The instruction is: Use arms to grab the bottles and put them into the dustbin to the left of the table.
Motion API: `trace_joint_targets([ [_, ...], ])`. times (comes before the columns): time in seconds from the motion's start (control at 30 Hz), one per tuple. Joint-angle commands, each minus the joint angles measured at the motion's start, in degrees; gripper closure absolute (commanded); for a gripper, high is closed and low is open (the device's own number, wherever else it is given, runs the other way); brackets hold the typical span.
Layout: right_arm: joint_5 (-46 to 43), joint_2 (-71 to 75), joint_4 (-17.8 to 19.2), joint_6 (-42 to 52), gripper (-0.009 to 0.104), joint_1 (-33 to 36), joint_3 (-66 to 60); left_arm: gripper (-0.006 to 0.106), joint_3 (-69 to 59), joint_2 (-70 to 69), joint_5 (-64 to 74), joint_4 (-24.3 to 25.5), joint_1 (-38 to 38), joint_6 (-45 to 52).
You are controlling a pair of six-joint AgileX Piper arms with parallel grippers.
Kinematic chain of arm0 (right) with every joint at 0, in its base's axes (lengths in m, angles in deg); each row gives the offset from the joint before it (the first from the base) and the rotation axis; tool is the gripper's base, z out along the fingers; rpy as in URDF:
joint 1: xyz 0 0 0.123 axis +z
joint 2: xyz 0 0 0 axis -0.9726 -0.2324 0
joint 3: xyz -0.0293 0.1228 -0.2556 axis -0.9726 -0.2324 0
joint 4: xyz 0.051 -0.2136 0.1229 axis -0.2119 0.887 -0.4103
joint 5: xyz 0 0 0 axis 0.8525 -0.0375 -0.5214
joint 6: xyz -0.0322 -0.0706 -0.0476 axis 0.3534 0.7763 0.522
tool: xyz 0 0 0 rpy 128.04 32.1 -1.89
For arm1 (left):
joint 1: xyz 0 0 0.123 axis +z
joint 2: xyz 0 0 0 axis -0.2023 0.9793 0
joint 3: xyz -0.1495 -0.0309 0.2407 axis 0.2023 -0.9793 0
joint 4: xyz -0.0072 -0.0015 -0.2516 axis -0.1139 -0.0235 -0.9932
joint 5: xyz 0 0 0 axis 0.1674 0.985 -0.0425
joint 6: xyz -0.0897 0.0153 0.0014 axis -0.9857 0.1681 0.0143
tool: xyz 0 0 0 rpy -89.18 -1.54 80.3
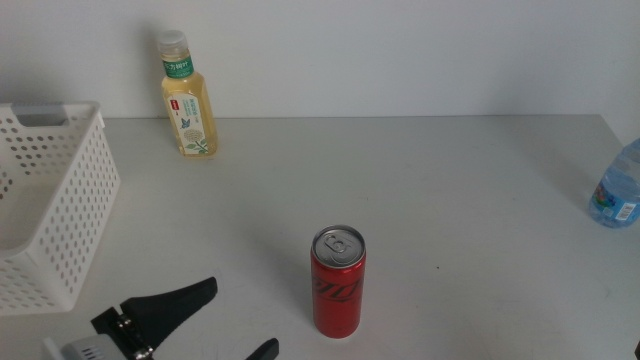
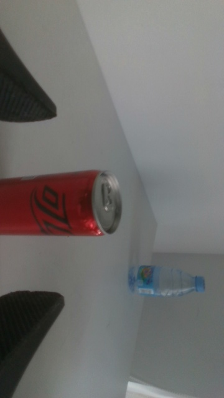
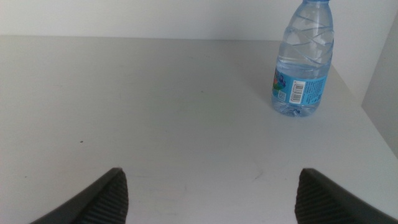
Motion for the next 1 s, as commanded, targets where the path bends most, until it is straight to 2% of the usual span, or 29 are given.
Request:
trace_joint_targets([
  [0.0, -4.1, 1.2, 0.3, 0.3, 0.001, 0.1, 0.6, 0.008, -0.3, 4.1, -9.2, -3.8, -4.2, -0.7],
  [0.13, -4.1, 1.2, 0.3, 0.3, 0.001, 0.1, 0.6, 0.008, -0.3, 10.0, -14.6, -5.6, -7.3, -0.7],
  [0.3, -4.1, 1.2, 0.3, 0.3, 0.001, 0.1, 0.6, 0.008, -0.3, 15.0, -19.4, -4.9, -7.3, -1.0],
  [0.6, -4.1, 1.2, 0.3, 0.3, 0.001, 0.1, 0.6, 0.008, -0.3, 15.4, -18.8, -5.0, -7.3, -1.0],
  [0.97, -4.1, 1.2, 0.3, 0.3, 0.001, 0.1, 0.6, 0.008, 0.4, 15.4, -18.0, -5.7, -7.2, -6.7],
])
